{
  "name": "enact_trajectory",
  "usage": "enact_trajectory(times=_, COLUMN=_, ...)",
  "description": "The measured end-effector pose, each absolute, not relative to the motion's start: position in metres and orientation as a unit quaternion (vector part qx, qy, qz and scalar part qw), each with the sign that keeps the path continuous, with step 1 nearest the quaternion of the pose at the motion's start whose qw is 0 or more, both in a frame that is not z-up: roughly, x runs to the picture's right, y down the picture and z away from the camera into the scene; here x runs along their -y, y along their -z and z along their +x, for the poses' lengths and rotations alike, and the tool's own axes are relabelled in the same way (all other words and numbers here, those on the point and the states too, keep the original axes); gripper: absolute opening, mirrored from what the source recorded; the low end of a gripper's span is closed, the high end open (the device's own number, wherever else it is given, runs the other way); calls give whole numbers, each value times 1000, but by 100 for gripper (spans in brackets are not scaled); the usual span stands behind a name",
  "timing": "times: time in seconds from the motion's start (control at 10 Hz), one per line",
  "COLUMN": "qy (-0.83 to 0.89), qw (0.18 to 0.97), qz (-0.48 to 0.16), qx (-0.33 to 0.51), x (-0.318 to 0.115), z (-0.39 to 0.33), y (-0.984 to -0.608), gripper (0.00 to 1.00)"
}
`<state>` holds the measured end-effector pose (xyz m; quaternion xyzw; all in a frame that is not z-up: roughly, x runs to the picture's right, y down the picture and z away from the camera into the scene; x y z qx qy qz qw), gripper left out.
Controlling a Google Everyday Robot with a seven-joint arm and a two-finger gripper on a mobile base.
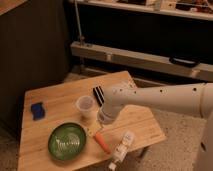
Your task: Drag the ceramic bowl in a circle
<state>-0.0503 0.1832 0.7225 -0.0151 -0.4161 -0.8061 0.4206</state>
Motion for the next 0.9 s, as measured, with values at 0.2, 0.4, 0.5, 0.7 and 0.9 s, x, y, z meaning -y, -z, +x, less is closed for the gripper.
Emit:
enact_trajectory(times=0.2, qy=812, qw=414, qz=-10, qx=411, x=-178, z=-70, y=-731, gripper=80)
enact_trajectory(times=0.4, qy=816, qw=418, qz=-1, qx=399, x=-174, z=-77, y=-740, gripper=80)
enact_trajectory(times=0.5, qy=815, qw=423, qz=1, qx=396, x=-173, z=-77, y=-744, gripper=80)
enact_trajectory(times=0.7, qy=812, qw=427, qz=3, qx=399, x=-175, z=-84, y=-756, gripper=80)
enact_trajectory(times=0.9, qy=808, qw=428, qz=4, qx=405, x=-178, z=-93, y=-771, gripper=80)
